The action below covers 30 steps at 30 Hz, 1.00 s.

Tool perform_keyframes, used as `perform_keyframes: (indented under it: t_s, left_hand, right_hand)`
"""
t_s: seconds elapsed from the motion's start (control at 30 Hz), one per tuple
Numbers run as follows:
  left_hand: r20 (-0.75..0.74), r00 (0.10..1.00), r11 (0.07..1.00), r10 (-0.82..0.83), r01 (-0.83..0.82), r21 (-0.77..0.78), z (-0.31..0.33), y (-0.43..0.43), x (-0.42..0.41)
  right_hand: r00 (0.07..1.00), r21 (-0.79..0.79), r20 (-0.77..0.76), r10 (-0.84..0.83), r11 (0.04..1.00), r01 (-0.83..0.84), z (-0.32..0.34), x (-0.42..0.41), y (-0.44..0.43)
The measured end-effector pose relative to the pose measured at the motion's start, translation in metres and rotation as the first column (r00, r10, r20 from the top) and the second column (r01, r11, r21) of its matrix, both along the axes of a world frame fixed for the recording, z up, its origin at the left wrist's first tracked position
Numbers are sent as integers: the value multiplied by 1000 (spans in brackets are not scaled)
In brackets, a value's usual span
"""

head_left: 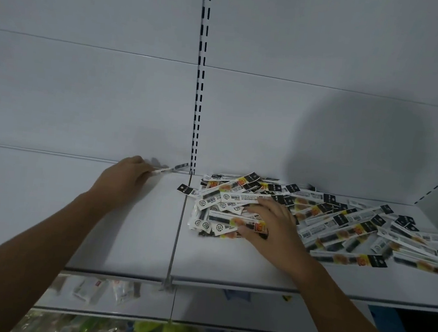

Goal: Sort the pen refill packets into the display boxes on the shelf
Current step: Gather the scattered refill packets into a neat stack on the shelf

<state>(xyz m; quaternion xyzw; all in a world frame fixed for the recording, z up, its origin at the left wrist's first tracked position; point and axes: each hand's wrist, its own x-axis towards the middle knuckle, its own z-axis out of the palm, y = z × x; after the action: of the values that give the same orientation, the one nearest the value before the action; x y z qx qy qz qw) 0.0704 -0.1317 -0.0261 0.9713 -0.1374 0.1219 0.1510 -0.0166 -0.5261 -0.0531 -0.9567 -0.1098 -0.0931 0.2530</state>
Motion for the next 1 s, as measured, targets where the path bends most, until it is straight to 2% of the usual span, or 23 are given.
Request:
perform_keyframes:
  t_s: [0.13, 0.27, 0.47, 0.53, 0.7, 0.8, 0.87, 0.93, 1.0]
  left_hand:
    - [166, 971, 983, -169, 179, -43, 20, -49, -7]
    - [191, 931, 950, -310, 312, 21, 37, -126, -3]
    - [23, 903, 901, -428, 425, 84, 19, -197, 7]
    - [-9, 887, 887, -462, 462, 24, 14, -202, 7]
    - [-15, 931, 925, -366, 362, -117, 7, -172, 14]
    - [-181, 931, 945, -318, 296, -141, -3, -155, 27]
    - [-260, 893, 927, -367, 328, -182, -4, -158, 30]
    - [-288, 873, 919, -393, 366, -145, -1, -168, 29]
    - [-276, 877, 916, -393, 399, -38, 0, -178, 27]
  right_hand:
    - [999, 78, 8, -35, 996, 35, 5, -3, -3]
    - [998, 98, 11, -61, 993, 60, 9, -9, -9]
    - [998, 100, 21, -66, 993, 63, 5, -20, -16]
    - [999, 94, -8, -52, 994, 52, 4, -24, -16]
    - [998, 9, -65, 3, 1000, -3, 4, -29, -18]
    - [996, 5, -76, 47, 999, -47, 3, -21, -19]
    - [995, 14, -43, 88, 996, -87, 3, -13, -18]
    - [994, 19, -9, 112, 994, -112, 2, -7, -16]
    - [993, 16, 3, 114, 993, -114, 2, -2, -15]
